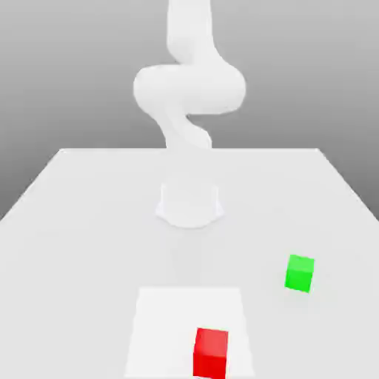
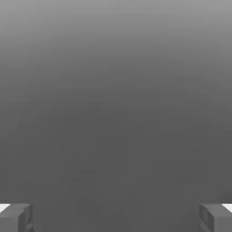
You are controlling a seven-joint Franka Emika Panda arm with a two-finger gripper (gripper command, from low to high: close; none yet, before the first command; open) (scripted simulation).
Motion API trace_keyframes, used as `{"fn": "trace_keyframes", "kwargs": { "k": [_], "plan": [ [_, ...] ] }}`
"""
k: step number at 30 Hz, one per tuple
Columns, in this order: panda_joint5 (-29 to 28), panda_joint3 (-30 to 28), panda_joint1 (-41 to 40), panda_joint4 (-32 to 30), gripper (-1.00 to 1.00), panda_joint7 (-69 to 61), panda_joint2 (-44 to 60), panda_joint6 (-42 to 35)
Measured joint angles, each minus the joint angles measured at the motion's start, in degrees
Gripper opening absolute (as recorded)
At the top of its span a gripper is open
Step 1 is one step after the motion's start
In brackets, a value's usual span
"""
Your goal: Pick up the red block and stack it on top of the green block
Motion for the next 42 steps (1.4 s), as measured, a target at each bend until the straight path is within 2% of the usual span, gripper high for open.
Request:
{"fn": "trace_keyframes", "kwargs": {
  "k": [16, 24, 29, 30, 37, 42],
  "plan": [
    [-3.5, 4.1, -2.2, -5.8, 0.00, 9.4, 33.6, 12.7],
    [-2.7, 4.6, -1.5, -8.6, 0.00, 12.3, 50.1, 19.0],
    [-4.1, 3.6, -0.6, -7.8, 0.00, 13.9, 60.4, 26.5],
    [-4.4, 3.2, -0.3, -7.6, -1.00, 14.1, 62.2, 28.0],
    [-4.5, 3.2, -0.3, -7.5, -1.00, 14.2, 62.4, 28.2],
    [-2.5, 4.6, -1.0, -9.1, -1.00, 12.6, 53.6, 21.0]
  ]
}}
